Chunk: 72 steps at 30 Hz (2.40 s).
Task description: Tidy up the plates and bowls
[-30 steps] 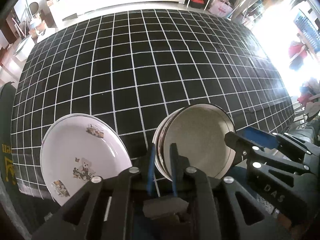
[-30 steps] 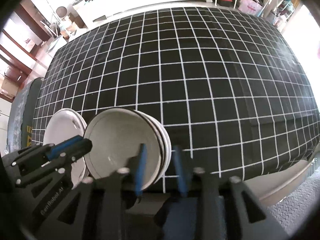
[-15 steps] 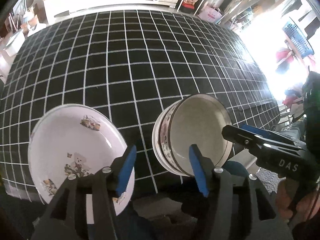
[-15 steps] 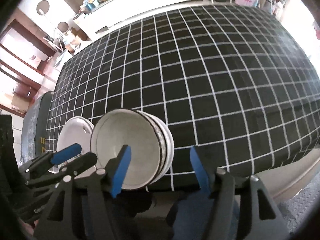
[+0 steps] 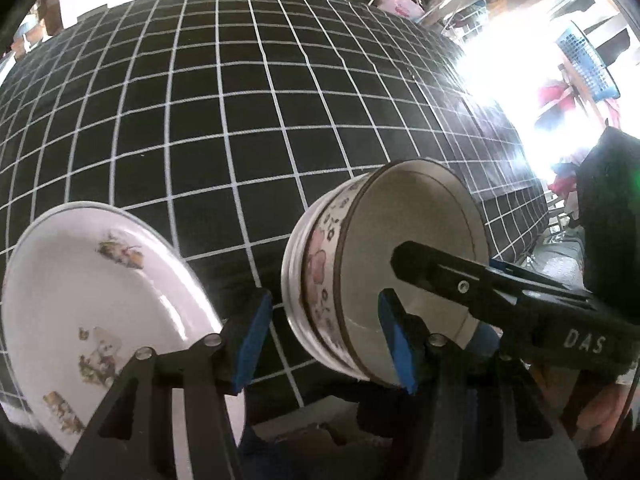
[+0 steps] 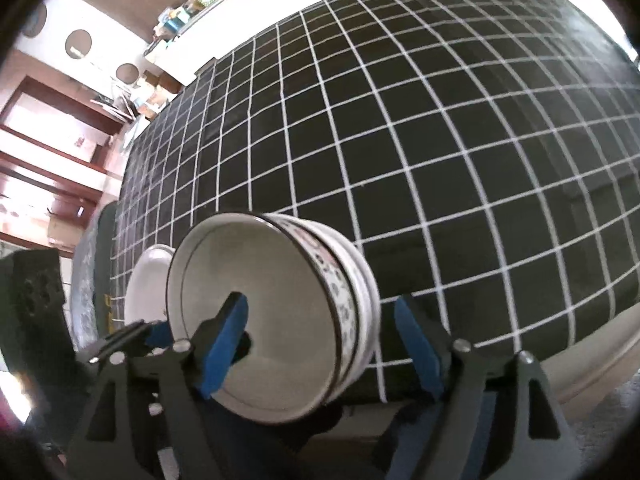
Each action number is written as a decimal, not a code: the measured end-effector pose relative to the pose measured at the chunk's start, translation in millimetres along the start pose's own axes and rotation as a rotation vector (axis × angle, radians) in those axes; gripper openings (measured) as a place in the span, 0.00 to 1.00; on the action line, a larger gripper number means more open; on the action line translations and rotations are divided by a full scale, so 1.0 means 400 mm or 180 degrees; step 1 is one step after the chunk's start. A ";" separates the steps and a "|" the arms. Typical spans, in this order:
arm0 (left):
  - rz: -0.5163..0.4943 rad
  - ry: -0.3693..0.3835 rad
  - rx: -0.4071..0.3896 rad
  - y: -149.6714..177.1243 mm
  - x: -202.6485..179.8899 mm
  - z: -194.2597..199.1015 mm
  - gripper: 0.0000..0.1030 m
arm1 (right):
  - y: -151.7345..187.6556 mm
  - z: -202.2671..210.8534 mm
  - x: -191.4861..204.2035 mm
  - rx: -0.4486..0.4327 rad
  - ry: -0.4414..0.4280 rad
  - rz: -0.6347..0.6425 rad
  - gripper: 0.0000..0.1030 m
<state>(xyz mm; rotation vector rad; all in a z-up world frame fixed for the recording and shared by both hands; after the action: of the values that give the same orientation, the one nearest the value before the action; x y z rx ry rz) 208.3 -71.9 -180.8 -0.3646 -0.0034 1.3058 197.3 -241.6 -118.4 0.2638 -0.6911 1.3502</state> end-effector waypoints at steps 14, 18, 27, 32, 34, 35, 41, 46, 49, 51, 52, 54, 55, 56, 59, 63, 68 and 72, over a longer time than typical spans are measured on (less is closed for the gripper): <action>-0.0283 0.0035 -0.0011 -0.011 -0.049 -0.060 0.63 | 0.013 -0.021 -0.066 -0.0047 -0.0129 -0.0335 0.77; -0.0282 0.0043 -0.0023 -0.014 -0.062 -0.067 0.64 | 0.020 -0.017 -0.086 -0.0013 -0.0264 -0.0410 0.77; -0.0328 0.0007 -0.0001 -0.020 -0.085 -0.077 0.66 | 0.034 -0.006 -0.103 -0.0010 -0.0357 -0.0401 0.77; -0.0333 -0.0007 -0.0001 -0.024 -0.092 -0.073 0.66 | 0.030 -0.011 -0.095 -0.0046 -0.0357 -0.0418 0.76; -0.0330 -0.0007 0.0002 -0.025 -0.089 -0.072 0.66 | 0.034 -0.008 -0.097 -0.0053 -0.0357 -0.0429 0.76; -0.0330 -0.0011 0.0000 -0.026 -0.091 -0.072 0.66 | 0.033 -0.009 -0.097 -0.0052 -0.0356 -0.0429 0.76; -0.0299 -0.0012 0.0015 -0.025 -0.086 -0.072 0.66 | 0.027 -0.013 -0.091 -0.0001 -0.0351 -0.0520 0.75; -0.0275 -0.0012 0.0024 -0.026 -0.087 -0.075 0.66 | 0.026 -0.010 -0.092 0.0030 -0.0310 -0.0606 0.75; -0.0255 -0.0005 0.0035 -0.024 -0.088 -0.074 0.66 | 0.028 -0.008 -0.090 0.0036 -0.0294 -0.0629 0.75; -0.0249 -0.0018 0.0034 -0.022 -0.087 -0.070 0.66 | 0.031 -0.006 -0.090 0.0038 -0.0280 -0.0676 0.75; -0.0245 -0.0029 0.0031 -0.021 -0.087 -0.069 0.66 | 0.031 -0.006 -0.088 0.0041 -0.0278 -0.0686 0.75; -0.0238 -0.0035 0.0029 -0.021 -0.087 -0.068 0.66 | 0.033 -0.006 -0.087 0.0048 -0.0272 -0.0716 0.75; -0.0231 -0.0038 0.0025 -0.020 -0.088 -0.067 0.66 | 0.032 -0.007 -0.084 0.0050 -0.0269 -0.0719 0.75; -0.0229 -0.0037 0.0023 -0.020 -0.087 -0.066 0.66 | 0.033 -0.007 -0.083 0.0053 -0.0269 -0.0724 0.75; -0.0216 -0.0024 0.0026 -0.018 -0.085 -0.061 0.66 | 0.034 -0.005 -0.075 0.0049 -0.0254 -0.0745 0.75; -0.0184 -0.0007 -0.0008 -0.020 -0.082 -0.045 0.66 | 0.030 0.003 -0.061 0.0017 -0.0221 -0.0768 0.74; -0.0143 -0.0014 -0.0068 -0.029 -0.057 -0.005 0.66 | 0.016 0.009 -0.028 -0.0004 -0.0220 -0.0743 0.73; -0.0039 -0.0029 -0.0166 -0.031 -0.013 0.047 0.66 | 0.002 0.010 0.022 -0.0006 -0.0226 -0.0641 0.73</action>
<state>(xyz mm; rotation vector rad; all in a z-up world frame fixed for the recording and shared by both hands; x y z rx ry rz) 214.7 -74.6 -158.6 -0.4026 -0.0472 1.2970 195.7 -236.7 -110.2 0.3717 -0.7058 1.1524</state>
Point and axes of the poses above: each gripper's, at about its wrist camera, not at the fingertips, and z roughly against the way its jaws point, x to its left, y to its underside, the point moved 4 cm from there along -z, roughly the way its jaws point, and after that the axes turned 10 degrees about -y, right-handed, at the moved point
